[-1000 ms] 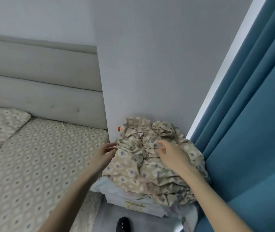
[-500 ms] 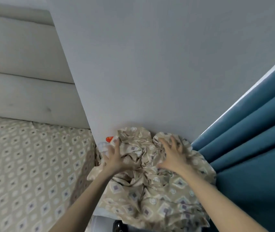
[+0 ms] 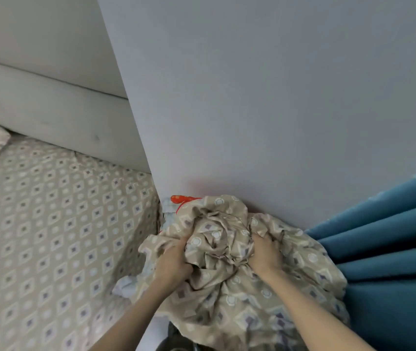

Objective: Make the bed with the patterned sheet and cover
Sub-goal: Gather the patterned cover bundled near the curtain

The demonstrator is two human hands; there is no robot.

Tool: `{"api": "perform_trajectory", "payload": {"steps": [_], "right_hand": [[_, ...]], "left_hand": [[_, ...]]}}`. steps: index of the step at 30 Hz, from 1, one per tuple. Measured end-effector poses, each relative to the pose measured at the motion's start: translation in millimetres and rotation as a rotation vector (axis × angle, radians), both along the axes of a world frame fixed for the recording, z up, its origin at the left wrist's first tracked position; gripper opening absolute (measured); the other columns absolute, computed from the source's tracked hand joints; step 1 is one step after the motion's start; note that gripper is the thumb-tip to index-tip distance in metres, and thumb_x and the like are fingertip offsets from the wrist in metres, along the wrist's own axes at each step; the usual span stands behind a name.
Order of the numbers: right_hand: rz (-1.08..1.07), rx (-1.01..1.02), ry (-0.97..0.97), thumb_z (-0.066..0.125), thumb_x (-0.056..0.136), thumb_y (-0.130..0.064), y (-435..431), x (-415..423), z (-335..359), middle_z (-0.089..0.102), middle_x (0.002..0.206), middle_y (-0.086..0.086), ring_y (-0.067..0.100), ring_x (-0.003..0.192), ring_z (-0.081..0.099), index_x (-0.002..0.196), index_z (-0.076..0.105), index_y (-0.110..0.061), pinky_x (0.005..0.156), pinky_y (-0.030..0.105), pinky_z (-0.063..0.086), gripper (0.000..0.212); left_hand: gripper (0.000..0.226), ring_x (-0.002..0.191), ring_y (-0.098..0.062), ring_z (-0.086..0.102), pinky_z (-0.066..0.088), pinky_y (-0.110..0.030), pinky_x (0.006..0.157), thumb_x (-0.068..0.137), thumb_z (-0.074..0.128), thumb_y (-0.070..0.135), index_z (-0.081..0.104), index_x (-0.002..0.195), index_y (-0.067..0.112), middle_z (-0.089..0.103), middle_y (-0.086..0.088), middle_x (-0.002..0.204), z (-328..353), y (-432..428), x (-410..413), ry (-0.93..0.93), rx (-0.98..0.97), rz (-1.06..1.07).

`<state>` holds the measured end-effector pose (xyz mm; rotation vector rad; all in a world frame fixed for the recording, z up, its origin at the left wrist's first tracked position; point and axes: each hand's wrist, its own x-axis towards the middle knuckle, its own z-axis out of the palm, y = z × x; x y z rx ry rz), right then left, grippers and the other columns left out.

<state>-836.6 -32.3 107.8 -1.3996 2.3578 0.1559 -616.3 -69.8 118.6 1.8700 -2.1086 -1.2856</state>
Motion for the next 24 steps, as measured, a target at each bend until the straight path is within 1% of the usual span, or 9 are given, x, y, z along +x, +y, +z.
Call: {"api": "perform_trajectory", "payload": {"steps": [3, 6, 9, 12, 13, 16, 18, 20, 24], "right_hand": [[0.066, -0.062, 0.080, 0.055, 0.084, -0.019, 10.0, -8.5, 35.9, 0.066, 0.112, 0.004, 0.028, 0.108, 0.060, 0.109, 0.062, -0.026, 0.084, 0.034, 0.050, 0.027], [0.075, -0.118, 0.079, 0.055, 0.082, -0.032, 15.3, -18.6, 72.9, 0.068, 0.107, 0.005, 0.029, 0.103, 0.063, 0.101, 0.065, -0.023, 0.077, 0.034, 0.052, 0.024], [0.138, -0.206, 0.055, 0.056, 0.080, -0.044, 17.4, -23.5, 123.9, 0.069, 0.104, 0.009, 0.033, 0.101, 0.063, 0.100, 0.065, -0.017, 0.077, 0.034, 0.050, 0.035], [0.167, -0.304, -0.046, 0.062, 0.075, -0.056, 12.2, -18.8, 177.5, 0.068, 0.107, 0.013, 0.035, 0.103, 0.062, 0.102, 0.065, -0.011, 0.074, 0.033, 0.047, 0.052], [0.174, -0.345, -0.107, 0.065, 0.073, -0.059, 10.4, -15.4, 193.7, 0.069, 0.106, 0.012, 0.034, 0.102, 0.063, 0.100, 0.067, -0.011, 0.070, 0.031, 0.045, 0.055], [0.219, -0.439, -0.348, 0.074, 0.067, -0.058, 3.8, 4.2, 240.6, 0.073, 0.090, 0.002, 0.021, 0.089, 0.068, 0.087, 0.074, -0.016, 0.058, 0.026, 0.039, 0.047], [0.239, -0.462, -0.557, 0.079, 0.061, -0.051, 0.9, 26.7, 266.7, 0.073, 0.086, -0.005, 0.012, 0.087, 0.067, 0.087, 0.077, -0.019, 0.064, 0.025, 0.048, 0.041], [0.260, -0.509, -0.671, 0.078, 0.045, -0.057, -0.5, 51.1, 287.6, 0.073, 0.092, -0.008, 0.010, 0.093, 0.066, 0.092, 0.076, -0.022, 0.078, 0.026, 0.052, 0.058], [0.337, -0.588, -0.835, 0.083, 0.036, -0.055, 4.9, 126.1, 329.3, 0.072, 0.095, -0.006, 0.014, 0.092, 0.066, 0.094, 0.075, -0.020, 0.084, 0.031, 0.053, 0.068]], "left_hand": [[0.056, 0.093, -0.014, 0.062, 0.043, -0.015, 0.062, 0.070, 0.056, 0.009, 0.055, 0.122, 0.031, 0.068, 0.006, 0.099, 26.3, 10.2, -6.9, 0.144, 0.027, 0.162], [0.035, 0.085, -0.017, 0.065, 0.052, -0.031, 0.077, 0.059, 0.050, 0.023, 0.059, 0.092, 0.032, 0.069, 0.006, 0.083, 52.0, 7.9, -15.8, 0.290, 0.054, 0.330], [0.033, 0.091, -0.017, 0.063, 0.051, -0.034, 0.087, 0.069, 0.050, 0.016, 0.062, 0.097, 0.029, 0.069, 0.005, 0.092, 92.4, 9.8, -29.5, 0.451, -0.015, 0.478], [0.028, 0.081, -0.009, 0.059, 0.048, -0.021, 0.069, 0.085, 0.049, 0.002, 0.061, 0.100, 0.022, 0.064, 0.004, 0.090, 140.5, 8.8, -33.5, 0.600, -0.048, 0.599], [0.026, 0.081, -0.009, 0.059, 0.049, -0.021, 0.068, 0.086, 0.050, 0.004, 0.062, 0.100, 0.021, 0.064, 0.003, 0.091, 157.4, 9.0, -30.5, 0.640, -0.066, 0.629], [0.028, 0.093, -0.019, 0.062, 0.053, -0.032, 0.084, 0.077, 0.056, 0.021, 0.065, 0.103, 0.020, 0.067, -0.004, 0.103, 206.1, 13.5, -11.4, 0.689, -0.167, 0.720], [0.022, 0.090, -0.018, 0.060, 0.052, -0.028, 0.077, 0.081, 0.057, 0.016, 0.064, 0.102, 0.018, 0.066, -0.005, 0.100, 239.9, 24.2, 7.9, 0.728, -0.275, 0.764], [0.021, 0.088, -0.017, 0.058, 0.049, -0.026, 0.073, 0.088, 0.054, 0.006, 0.062, 0.103, 0.017, 0.064, -0.004, 0.097, 269.2, 33.8, 29.8, 0.765, -0.361, 0.791], [0.021, 0.094, -0.020, 0.063, 0.053, -0.033, 0.084, 0.088, 0.054, 0.006, 0.064, 0.105, 0.013, 0.067, -0.005, 0.101, 319.6, 70.6, 102.0, 0.793, -0.543, 0.896]]}}
